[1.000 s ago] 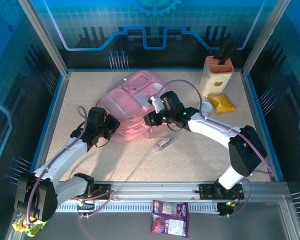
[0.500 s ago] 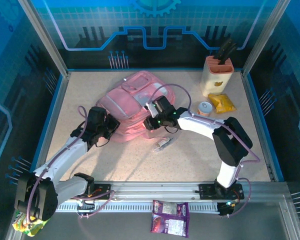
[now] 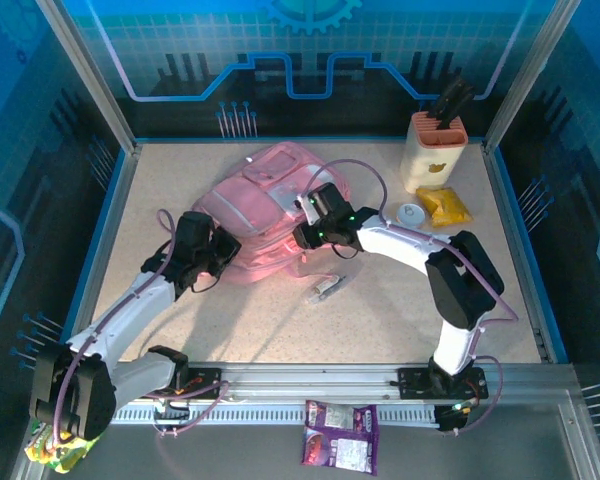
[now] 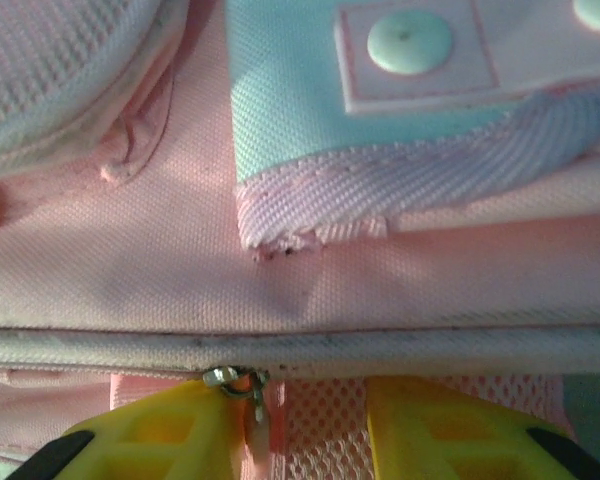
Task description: Pack the student bag
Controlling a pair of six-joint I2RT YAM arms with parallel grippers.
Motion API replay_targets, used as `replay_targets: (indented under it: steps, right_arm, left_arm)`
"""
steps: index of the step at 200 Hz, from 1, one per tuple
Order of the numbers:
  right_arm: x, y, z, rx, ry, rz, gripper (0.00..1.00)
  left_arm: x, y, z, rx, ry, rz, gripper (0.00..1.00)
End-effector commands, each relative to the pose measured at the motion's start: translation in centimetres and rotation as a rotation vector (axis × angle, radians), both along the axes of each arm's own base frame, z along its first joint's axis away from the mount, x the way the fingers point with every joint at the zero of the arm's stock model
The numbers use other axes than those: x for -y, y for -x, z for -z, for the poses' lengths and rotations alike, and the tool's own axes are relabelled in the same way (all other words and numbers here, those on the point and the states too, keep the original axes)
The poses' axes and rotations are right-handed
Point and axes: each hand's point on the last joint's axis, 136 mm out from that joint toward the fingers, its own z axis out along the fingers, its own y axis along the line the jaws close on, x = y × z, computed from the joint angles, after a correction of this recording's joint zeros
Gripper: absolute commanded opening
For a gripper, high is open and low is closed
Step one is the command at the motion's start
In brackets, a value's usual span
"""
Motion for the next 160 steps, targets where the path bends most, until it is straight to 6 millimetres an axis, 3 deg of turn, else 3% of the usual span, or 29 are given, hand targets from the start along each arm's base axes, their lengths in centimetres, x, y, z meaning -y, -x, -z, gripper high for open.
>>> replay_targets:
  steps: [1,21,59,75,92,108,137,160]
  right_arm:
    - [2.1,-0.7,-1.7,0.027,-0.004,0.050,0.37]
    - [0.9,1.0,-3.0,0.006,-0.060,-0.016,0.38]
    - [-0.7,3.0,-5.1,-0.098,-0.249,-0.064,0.49]
    - [-2.3,3.3,-5.7,-0.174,-0.308,-0.110,0.47]
    - [-3.7,2.5,-5.7,-0.246,-0.361,-0.086,0.50]
    - [-4.4,1.5,-5.1,-0.309,-0.374,-0.027,0.53]
    - [-5.3,0.2,-4.6,-0.329,-0.367,0.025,0.54]
    - [-4.4,-1.4,-3.4,-0.306,-0.297,0.111,0.54]
  left_arm:
    - [-0.3,-1.2,-2.0,0.063,-0.031,0.009,0.00]
    - [-0.1,-1.3,-2.3,0.065,-0.044,0.036,0.00]
    - [-0.2,-0.4,-2.6,0.067,-0.094,0.090,0.27]
    - [0.0,0.1,-2.8,0.072,-0.110,0.116,0.35]
    - [-0.1,0.8,-3.1,0.068,-0.178,0.131,0.42]
    - [-0.2,1.4,-3.5,0.069,-0.271,0.147,0.59]
    - [-0.4,1.9,-3.2,0.042,-0.372,0.156,0.76]
    - [-0.6,2.0,-3.1,0.045,-0.430,0.146,0.84]
